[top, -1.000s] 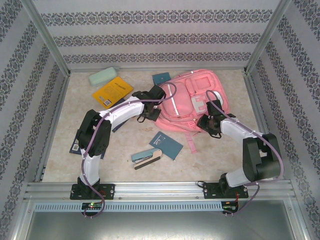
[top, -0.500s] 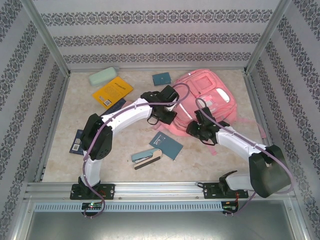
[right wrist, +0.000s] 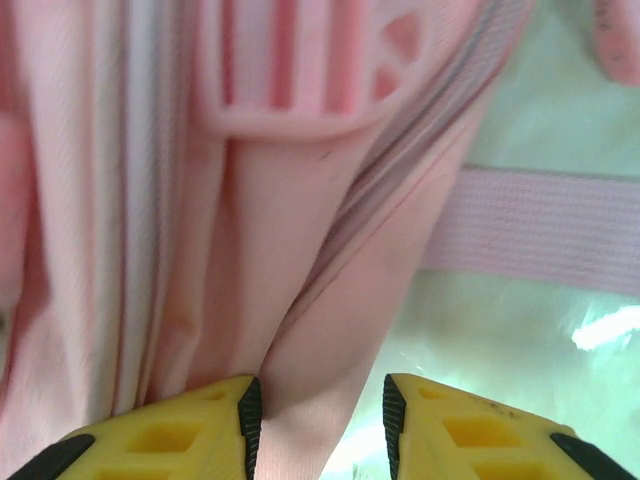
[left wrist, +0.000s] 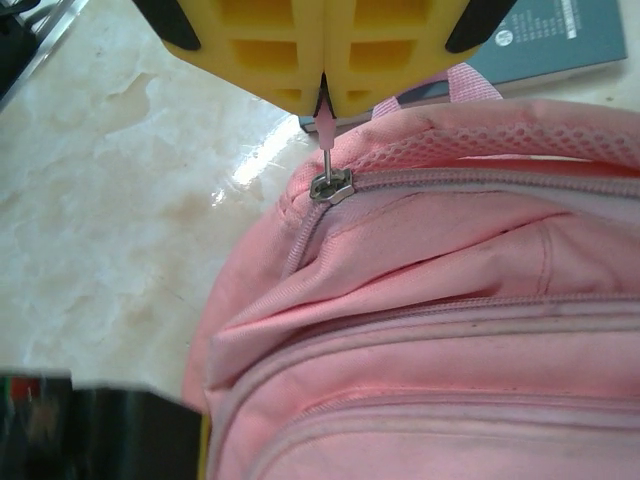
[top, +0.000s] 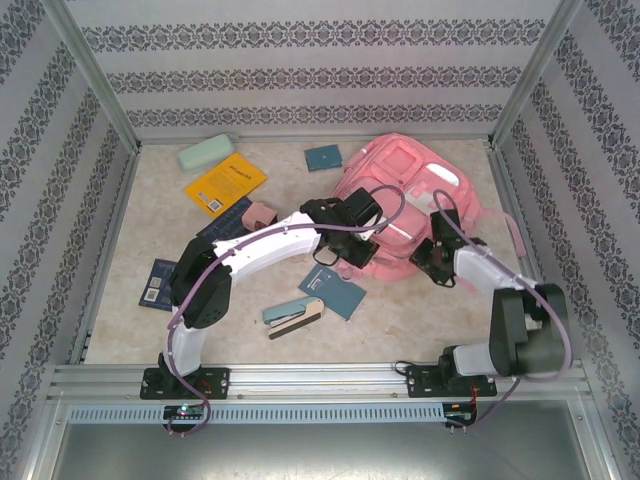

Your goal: Pack the student bag

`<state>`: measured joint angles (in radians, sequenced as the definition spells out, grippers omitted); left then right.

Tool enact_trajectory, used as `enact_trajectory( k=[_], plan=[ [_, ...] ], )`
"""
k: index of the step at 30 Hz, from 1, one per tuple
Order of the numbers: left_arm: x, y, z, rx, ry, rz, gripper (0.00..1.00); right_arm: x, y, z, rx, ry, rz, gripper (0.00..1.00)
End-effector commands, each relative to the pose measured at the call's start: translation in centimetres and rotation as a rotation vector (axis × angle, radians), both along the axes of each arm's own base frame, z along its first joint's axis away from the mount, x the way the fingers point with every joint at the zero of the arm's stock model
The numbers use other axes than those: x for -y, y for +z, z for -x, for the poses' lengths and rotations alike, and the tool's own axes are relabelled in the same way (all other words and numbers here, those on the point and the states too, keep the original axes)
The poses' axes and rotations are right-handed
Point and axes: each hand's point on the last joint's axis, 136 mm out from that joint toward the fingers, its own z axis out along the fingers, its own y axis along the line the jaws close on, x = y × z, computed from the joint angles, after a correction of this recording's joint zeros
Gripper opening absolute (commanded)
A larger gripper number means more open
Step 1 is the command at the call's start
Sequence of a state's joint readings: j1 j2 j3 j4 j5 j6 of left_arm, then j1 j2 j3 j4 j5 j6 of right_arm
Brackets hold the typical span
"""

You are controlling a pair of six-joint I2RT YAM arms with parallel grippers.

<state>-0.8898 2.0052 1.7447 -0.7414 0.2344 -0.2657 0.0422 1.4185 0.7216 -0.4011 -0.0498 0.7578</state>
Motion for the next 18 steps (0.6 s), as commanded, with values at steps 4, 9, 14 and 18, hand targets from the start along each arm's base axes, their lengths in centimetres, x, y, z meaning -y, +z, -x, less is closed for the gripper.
enact_trajectory(
  k=[4, 9, 14, 18],
  plan=[
    [0.3, -2.5, 2.1, -0.070, -0.040, -0.037, 0.00, 0.8, 3.3, -3.6, 0.104, 0.040, 0.021, 0.42],
    [0.2, -5.0, 1.9, -0.087, -0.054, -0.087, 0.00, -2.0, 4.3, -1.9, 0.142, 0.108, -0.044, 0.45],
    [0.0, -6.6, 2.0, -0.101, -0.074, -0.121, 0.00, -3.8, 3.4, 0.7, 0.124, 0.141, -0.052, 0.47],
    [-0.5, -7.6, 2.5, -0.121, -0.097, -0.151, 0.12, -3.8, 2.4, 1.9, 0.106, 0.119, -0.060, 0.47]
  ],
)
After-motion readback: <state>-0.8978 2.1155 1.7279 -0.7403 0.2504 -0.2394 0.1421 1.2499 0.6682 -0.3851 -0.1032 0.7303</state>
